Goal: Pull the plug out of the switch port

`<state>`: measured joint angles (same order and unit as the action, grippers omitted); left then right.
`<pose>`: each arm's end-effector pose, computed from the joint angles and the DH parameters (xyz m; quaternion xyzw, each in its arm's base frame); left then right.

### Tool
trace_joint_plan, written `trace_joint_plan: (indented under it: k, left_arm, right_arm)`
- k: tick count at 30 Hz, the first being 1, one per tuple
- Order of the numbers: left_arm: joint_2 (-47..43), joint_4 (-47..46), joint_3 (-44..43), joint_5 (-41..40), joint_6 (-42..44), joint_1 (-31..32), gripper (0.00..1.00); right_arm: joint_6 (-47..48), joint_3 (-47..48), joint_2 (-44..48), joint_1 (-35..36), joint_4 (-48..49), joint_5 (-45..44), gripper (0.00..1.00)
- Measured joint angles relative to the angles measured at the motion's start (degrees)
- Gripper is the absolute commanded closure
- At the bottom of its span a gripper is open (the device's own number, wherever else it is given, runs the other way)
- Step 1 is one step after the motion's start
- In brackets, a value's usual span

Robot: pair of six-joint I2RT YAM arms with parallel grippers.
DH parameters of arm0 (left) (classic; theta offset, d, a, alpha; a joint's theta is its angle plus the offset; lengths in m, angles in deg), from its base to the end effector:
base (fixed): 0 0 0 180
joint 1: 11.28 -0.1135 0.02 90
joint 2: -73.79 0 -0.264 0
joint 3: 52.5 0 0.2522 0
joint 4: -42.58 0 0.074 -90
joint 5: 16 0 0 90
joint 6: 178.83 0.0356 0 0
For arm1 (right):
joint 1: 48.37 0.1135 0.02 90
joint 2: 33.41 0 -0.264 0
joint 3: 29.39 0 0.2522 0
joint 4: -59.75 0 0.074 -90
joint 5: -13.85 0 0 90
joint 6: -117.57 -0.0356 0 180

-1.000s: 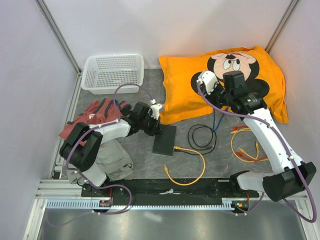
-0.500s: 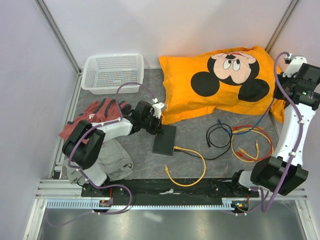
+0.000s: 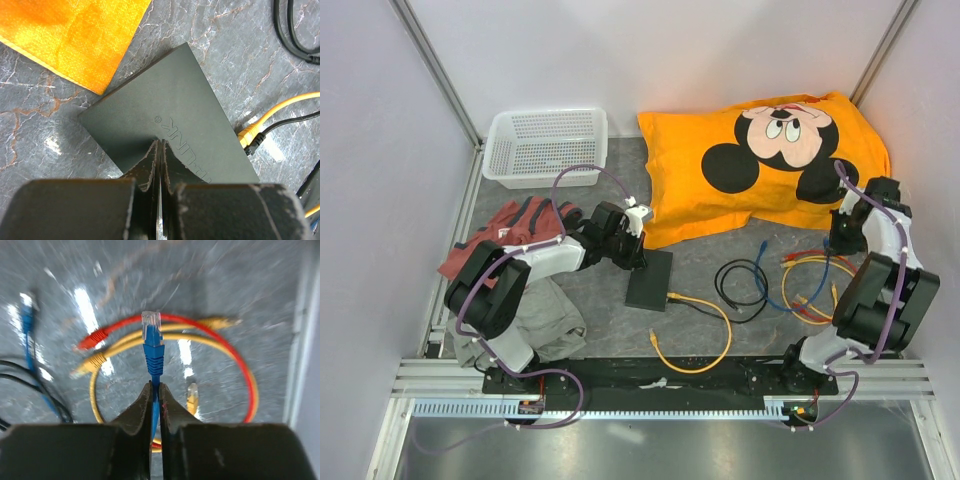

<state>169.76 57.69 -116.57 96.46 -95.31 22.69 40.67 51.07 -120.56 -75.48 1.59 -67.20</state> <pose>0.2698 -0.1982 0.1646 0.2862 0.8695 -0.2943 0.2746 0.2729 -0.1335 0.2490 0.1018 0.9678 -0.0031 0.2300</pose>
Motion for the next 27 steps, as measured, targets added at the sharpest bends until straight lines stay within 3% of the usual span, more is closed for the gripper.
trace_joint_plan:
  k: [3, 6, 14, 18, 21, 27]
  left_arm:
    - [-0.1, 0.0, 0.1, -0.3, 0.0, 0.1, 0.99]
    - [-0.4, -0.1, 0.4, -0.6, 0.1, 0.2, 0.98]
    - [-0.8, -0.1, 0.9, -0.6, 0.1, 0.3, 0.99]
    - [-0.8, -0.1, 0.9, -0.6, 0.1, 0.3, 0.98]
    - [-0.8, -0.1, 0.9, -0.6, 0.4, 0.3, 0.98]
    - [-0.8, 0.0, 0.7, -1.0, 0.7, 0.5, 0.99]
  right_arm:
    - [1.1, -2.7, -3.8, 0.0, 0.2, -0.3, 0.45]
    - [2.1, -3.4, -4.9, 0.0, 0.9, -1.4, 0.36]
    - [3.7, 0.7, -1.7, 3.5, 0.4, 3.5, 0.3]
    - [5.4, 3.4, 3.6, 13.6, -0.2, 10.2, 0.25]
    - [7.6, 3.6, 6.6, 22.4, -1.6, 19.7, 0.28]
    - [8.6, 1.1, 1.6, 35.0, -4.3, 32.9, 0.31]
